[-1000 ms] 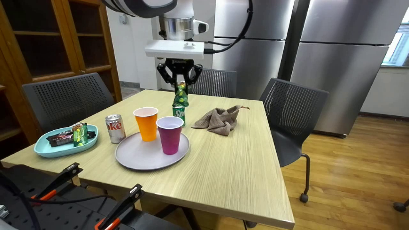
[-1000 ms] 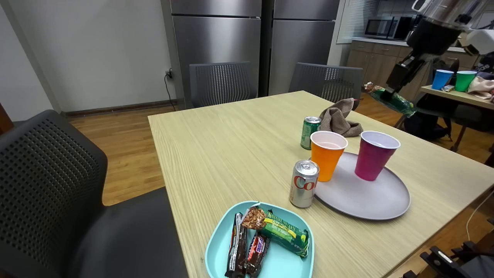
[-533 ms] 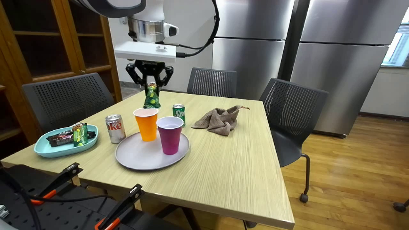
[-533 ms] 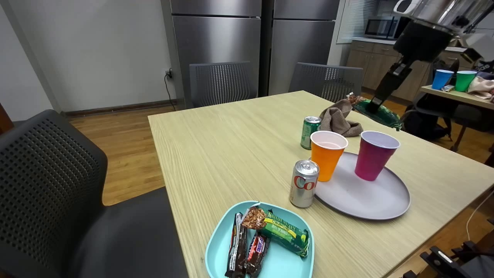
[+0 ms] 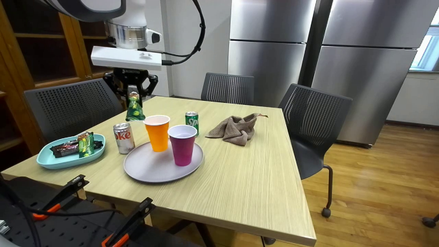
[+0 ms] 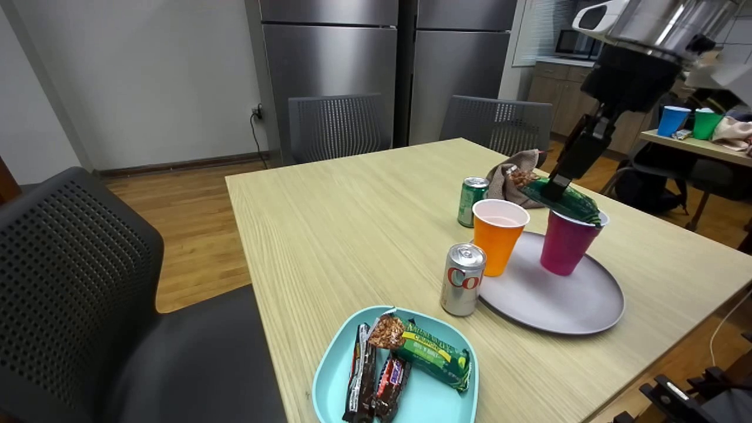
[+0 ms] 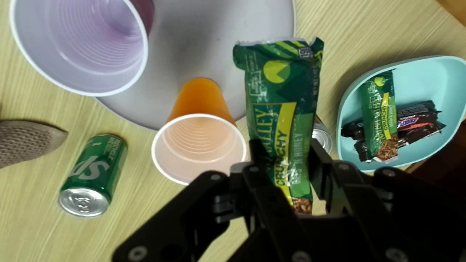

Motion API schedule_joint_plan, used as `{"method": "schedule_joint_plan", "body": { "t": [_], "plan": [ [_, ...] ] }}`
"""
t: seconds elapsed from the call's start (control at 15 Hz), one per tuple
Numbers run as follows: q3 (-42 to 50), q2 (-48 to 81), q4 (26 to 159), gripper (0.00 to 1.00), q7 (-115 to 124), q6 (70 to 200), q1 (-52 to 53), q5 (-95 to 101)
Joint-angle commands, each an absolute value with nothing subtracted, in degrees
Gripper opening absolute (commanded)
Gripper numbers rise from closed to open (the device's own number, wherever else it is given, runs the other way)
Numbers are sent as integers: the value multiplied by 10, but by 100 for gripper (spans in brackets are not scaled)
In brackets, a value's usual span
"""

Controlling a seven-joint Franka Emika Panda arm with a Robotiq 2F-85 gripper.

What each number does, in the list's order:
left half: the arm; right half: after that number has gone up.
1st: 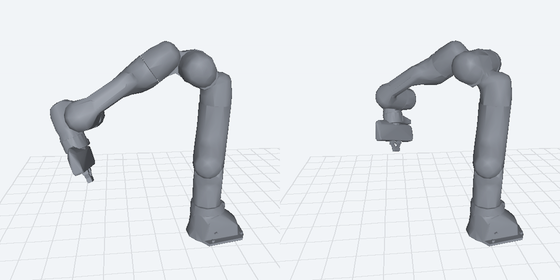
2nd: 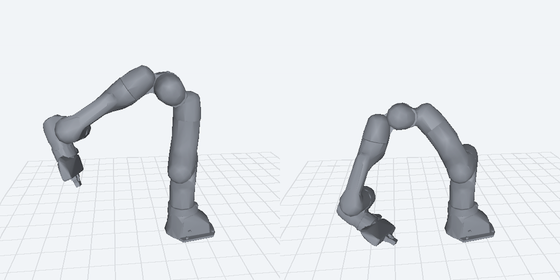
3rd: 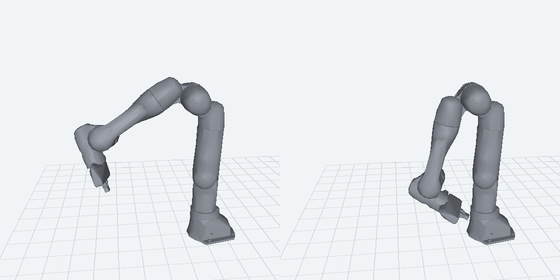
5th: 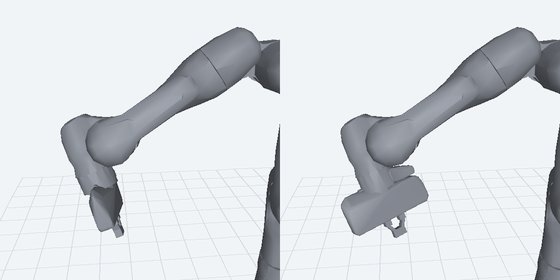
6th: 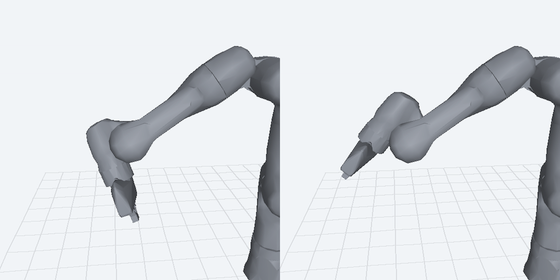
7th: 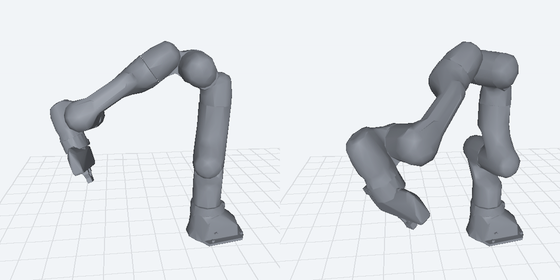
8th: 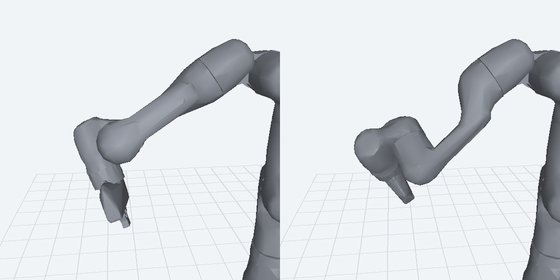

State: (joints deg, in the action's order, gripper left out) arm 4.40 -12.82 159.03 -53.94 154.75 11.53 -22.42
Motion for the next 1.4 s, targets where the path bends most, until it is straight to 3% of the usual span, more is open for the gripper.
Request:
{"method": "schedule_joint_plan", "body": {
  "t": [0.0,1.33],
  "plan": [
    [22,-138,1590,8,-514,1541,138,-221],
    [-89,-86,1589,8,-329,1556,237,-222]
  ]
}}
